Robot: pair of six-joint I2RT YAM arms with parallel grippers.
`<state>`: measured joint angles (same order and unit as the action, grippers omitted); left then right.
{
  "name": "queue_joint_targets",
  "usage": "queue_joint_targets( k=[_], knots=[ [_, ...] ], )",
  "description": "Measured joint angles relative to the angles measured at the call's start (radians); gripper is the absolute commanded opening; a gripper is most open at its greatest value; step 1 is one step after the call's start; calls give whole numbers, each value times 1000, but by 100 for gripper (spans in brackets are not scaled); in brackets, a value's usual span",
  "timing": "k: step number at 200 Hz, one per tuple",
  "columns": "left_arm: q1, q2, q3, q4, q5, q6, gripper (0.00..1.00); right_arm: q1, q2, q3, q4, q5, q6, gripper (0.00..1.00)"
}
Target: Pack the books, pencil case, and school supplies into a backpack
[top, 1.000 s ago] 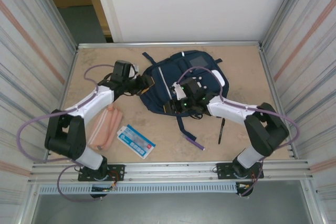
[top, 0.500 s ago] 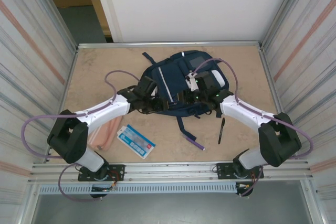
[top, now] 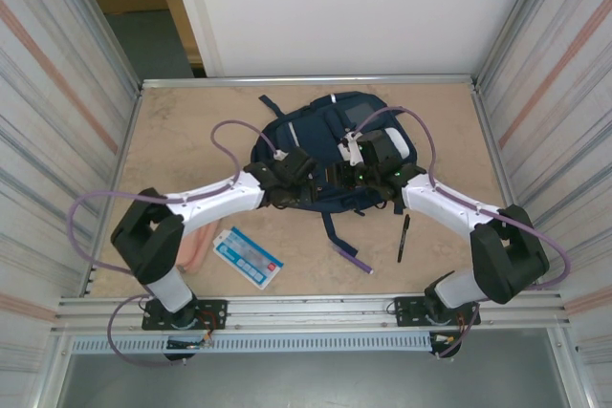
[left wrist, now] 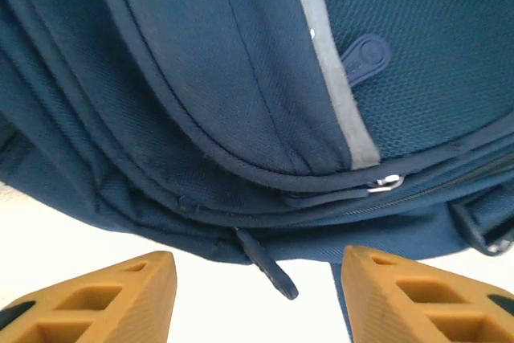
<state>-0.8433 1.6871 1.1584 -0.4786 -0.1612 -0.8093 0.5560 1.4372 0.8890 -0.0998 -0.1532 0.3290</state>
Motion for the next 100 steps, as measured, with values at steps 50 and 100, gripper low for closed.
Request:
queue_joint_targets(
  k=[50, 100],
  knots=[
    [-9, 70, 20, -21, -17, -10, 43, -1, 0, -16, 19, 0, 2, 47],
    [-9, 94, 54, -58, -50, -17, 18, -1, 0, -39, 41, -4, 7, 48]
  ],
)
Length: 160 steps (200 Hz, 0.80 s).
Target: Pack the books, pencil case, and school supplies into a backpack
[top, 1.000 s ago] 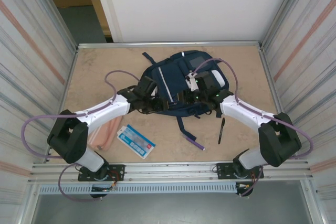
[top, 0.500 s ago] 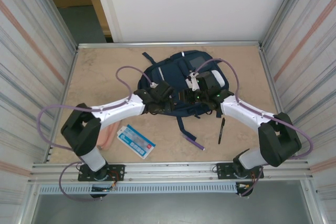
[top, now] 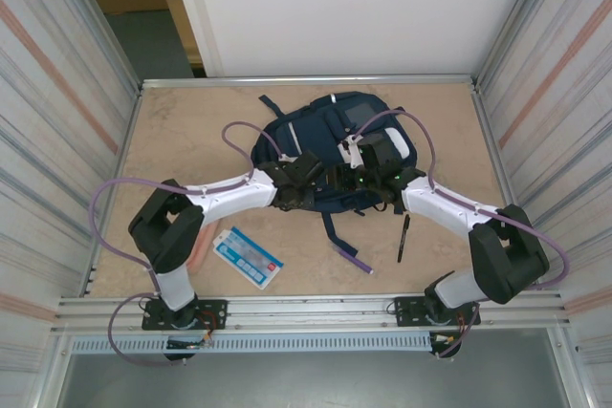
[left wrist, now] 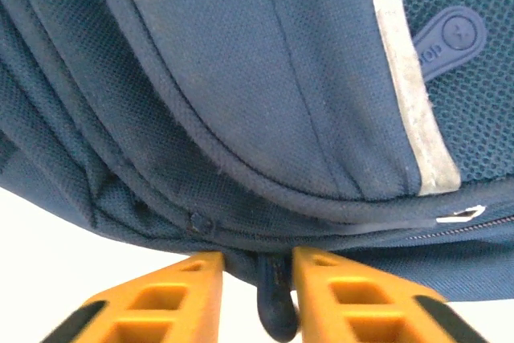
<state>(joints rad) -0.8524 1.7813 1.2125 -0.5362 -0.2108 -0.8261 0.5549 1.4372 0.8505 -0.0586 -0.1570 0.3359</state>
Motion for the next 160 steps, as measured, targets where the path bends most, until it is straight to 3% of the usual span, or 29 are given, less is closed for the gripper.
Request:
queue_joint_targets(
  k=[49, 98, 124, 160],
  knots=[
    [0, 9, 13, -22, -1, 13, 1, -1, -13, -10, 4, 0, 0, 48],
    [0, -10, 11, -21, 0, 43, 0, 2, -18, -17, -3, 5, 19, 48],
    [6, -69, -18, 17, 29, 91, 0, 2, -18, -15, -59, 34, 116, 53],
    [45, -135, -59, 137, 188, 153, 0, 0, -17, 28, -173, 76, 364, 57]
  ],
)
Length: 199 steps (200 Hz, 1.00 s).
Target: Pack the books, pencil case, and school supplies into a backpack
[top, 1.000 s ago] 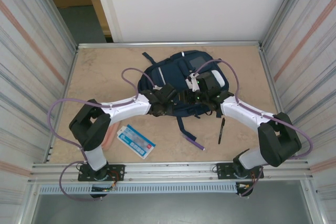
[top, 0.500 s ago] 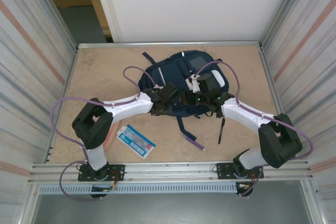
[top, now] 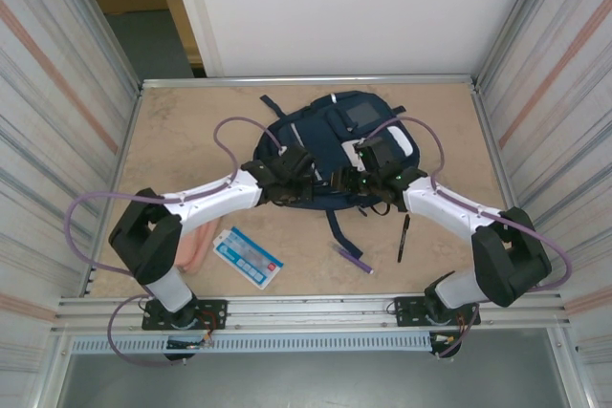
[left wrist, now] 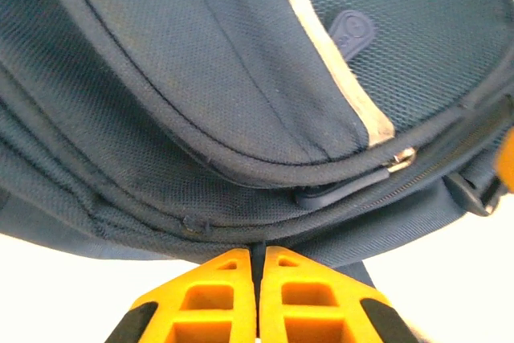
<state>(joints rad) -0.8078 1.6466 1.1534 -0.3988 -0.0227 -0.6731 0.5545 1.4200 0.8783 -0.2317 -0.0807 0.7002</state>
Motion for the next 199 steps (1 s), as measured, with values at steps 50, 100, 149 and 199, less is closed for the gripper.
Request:
queue_joint_targets(
  k=[50, 100, 149, 199],
  knots=[
    [1, 0, -8, 125, 148, 71, 0, 8, 61, 99, -66, 87, 301, 55],
    [-3, 0, -37, 171, 191, 114, 0, 22, 158, 144, -84, 145, 361, 7],
    [3, -58, -103, 196, 148, 196, 0, -39, 148, 143, -92, 66, 343, 0],
    [84, -97, -170, 237, 142, 259, 0, -185, 113, 143, -131, -92, 251, 0]
  ],
)
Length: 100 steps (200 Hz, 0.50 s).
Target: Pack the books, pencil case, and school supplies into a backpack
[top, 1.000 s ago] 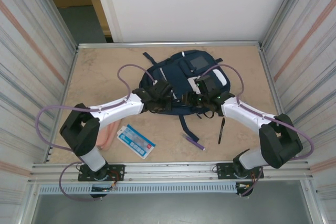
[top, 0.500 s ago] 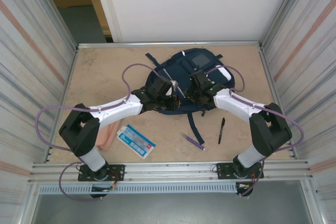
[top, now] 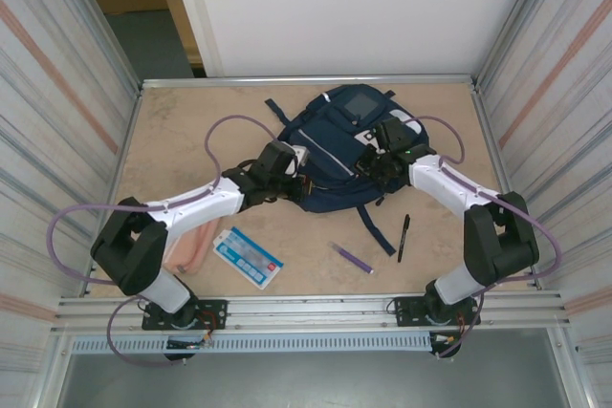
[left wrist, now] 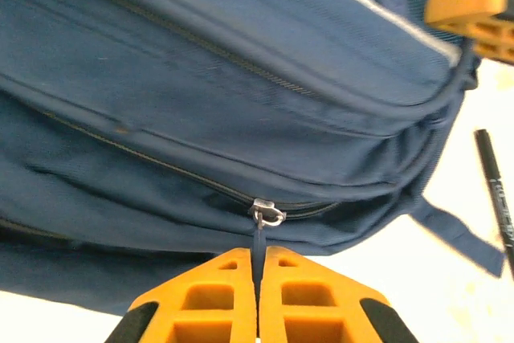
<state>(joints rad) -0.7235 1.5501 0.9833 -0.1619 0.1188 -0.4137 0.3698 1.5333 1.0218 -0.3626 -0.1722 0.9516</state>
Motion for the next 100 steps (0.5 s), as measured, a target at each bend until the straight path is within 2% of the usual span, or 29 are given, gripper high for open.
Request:
queue_joint_targets(
  k=[48, 74, 100],
  knots=[
    [34, -33, -30, 55, 33, 63, 0, -111, 35, 3, -10, -179, -118, 0],
    [29, -66, -32, 69, 38, 90, 0, -161, 88, 29, -18, -293, -162, 0],
    [7, -96, -50, 98, 37, 93, 0, -195, 97, 51, -20, -349, -194, 0]
  ],
)
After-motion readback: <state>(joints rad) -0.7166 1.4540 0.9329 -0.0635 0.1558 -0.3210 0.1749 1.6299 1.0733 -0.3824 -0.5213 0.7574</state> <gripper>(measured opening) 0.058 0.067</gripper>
